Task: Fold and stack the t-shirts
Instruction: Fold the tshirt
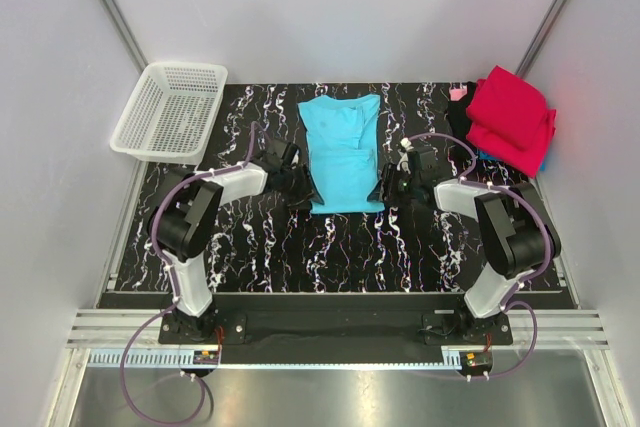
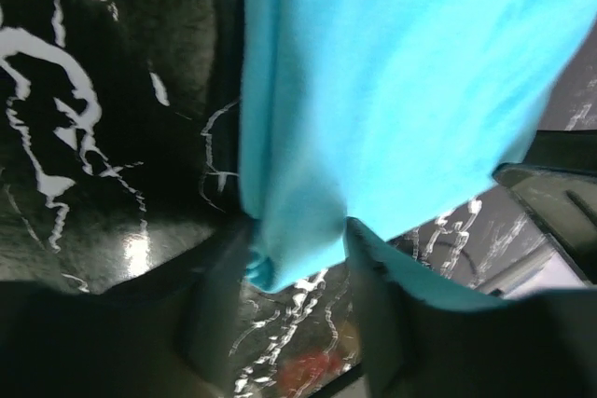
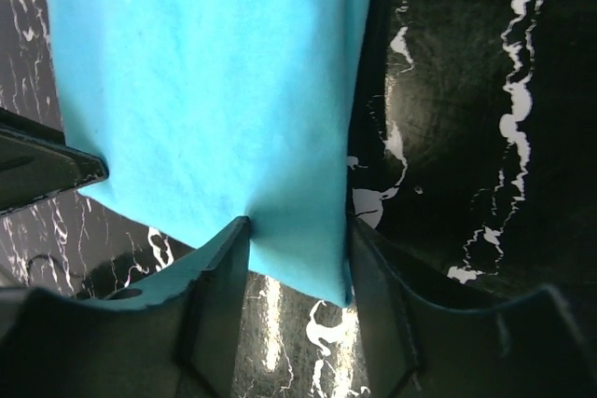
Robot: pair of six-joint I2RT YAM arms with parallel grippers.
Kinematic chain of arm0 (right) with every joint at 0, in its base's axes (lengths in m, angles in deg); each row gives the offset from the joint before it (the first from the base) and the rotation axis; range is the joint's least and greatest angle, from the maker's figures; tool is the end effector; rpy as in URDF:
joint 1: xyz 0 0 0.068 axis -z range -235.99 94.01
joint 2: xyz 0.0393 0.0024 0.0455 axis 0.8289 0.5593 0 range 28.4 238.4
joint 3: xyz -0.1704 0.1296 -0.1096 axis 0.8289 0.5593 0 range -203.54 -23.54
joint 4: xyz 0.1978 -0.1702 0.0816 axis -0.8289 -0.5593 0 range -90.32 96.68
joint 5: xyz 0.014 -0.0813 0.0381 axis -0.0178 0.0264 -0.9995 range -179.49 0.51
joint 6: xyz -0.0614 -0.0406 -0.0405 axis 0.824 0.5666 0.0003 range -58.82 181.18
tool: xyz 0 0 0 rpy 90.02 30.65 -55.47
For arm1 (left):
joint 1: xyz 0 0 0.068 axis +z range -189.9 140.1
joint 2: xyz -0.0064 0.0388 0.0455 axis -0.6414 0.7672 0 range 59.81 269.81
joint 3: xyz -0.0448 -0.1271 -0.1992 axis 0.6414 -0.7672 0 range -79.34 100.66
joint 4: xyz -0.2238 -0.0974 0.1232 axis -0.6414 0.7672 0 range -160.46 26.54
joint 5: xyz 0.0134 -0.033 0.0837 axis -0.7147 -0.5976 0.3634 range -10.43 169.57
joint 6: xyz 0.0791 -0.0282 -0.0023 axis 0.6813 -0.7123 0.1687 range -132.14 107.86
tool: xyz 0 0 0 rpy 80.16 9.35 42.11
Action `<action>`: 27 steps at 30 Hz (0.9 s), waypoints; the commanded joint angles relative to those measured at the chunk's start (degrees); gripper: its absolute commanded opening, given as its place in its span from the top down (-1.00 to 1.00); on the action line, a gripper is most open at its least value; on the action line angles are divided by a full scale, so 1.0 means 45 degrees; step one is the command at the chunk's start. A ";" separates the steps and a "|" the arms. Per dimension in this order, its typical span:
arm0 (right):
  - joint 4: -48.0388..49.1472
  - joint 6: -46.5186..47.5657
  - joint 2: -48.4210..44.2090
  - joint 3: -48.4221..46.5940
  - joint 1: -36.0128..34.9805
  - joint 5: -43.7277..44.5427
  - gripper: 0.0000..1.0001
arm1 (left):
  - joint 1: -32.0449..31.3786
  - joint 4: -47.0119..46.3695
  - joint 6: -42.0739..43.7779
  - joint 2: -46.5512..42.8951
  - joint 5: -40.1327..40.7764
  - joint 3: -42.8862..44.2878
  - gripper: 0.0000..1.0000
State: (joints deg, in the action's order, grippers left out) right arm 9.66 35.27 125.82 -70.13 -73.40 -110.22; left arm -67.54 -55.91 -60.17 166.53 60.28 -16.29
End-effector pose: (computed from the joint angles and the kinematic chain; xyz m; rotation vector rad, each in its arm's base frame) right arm 0.3308 0.1311 0.0742 0.0094 2.4839 0.7735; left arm 0.3340 -0.2023 0.0777 -0.3593 2.7596 -0.8585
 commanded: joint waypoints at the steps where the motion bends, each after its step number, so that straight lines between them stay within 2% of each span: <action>1: -0.0311 0.0133 0.0244 0.0040 0.0080 0.0193 -0.05 | 0.0029 0.0438 0.0030 0.0134 0.0476 0.0071 0.20; 3: -0.0486 0.0133 -0.0008 0.0099 0.0080 0.0213 -0.01 | 0.0009 0.1394 0.0029 -0.0139 0.1176 0.0189 0.47; 8: -0.0995 0.0172 -0.0322 0.0314 0.0080 0.0291 -0.02 | -0.0030 0.2275 0.0361 -0.1117 0.2196 -0.0005 0.41; 14: -0.0937 -0.0062 -0.0049 0.0587 0.0080 -0.0119 -0.04 | -0.0030 0.1905 0.0459 -0.0591 0.1494 -0.0084 0.22; 20: -0.0393 -0.0491 -0.0537 0.1192 0.0060 -0.0803 -0.03 | -0.0050 0.1729 0.0439 -0.0609 0.1493 -0.0163 0.17; 25: 0.0000 -0.0746 -0.0596 0.1583 0.0021 -0.1331 0.08 | -0.0050 0.1670 0.0381 -0.0570 0.1474 -0.0182 0.19; 26: 0.0040 -0.0765 -0.0576 0.1603 0.0040 -0.1311 0.11 | -0.0050 0.1670 0.0381 -0.0570 0.1435 -0.0163 0.26; 27: 0.0059 -0.0727 -0.0441 0.1642 0.0041 -0.1311 0.23 | -0.0050 0.1631 0.0381 -0.0493 0.1435 -0.0163 0.30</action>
State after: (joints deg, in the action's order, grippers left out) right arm 11.65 32.17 123.55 -64.62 -73.07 -115.93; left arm -67.56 -47.43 -58.91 164.12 66.55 -16.51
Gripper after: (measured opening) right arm 0.419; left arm 0.364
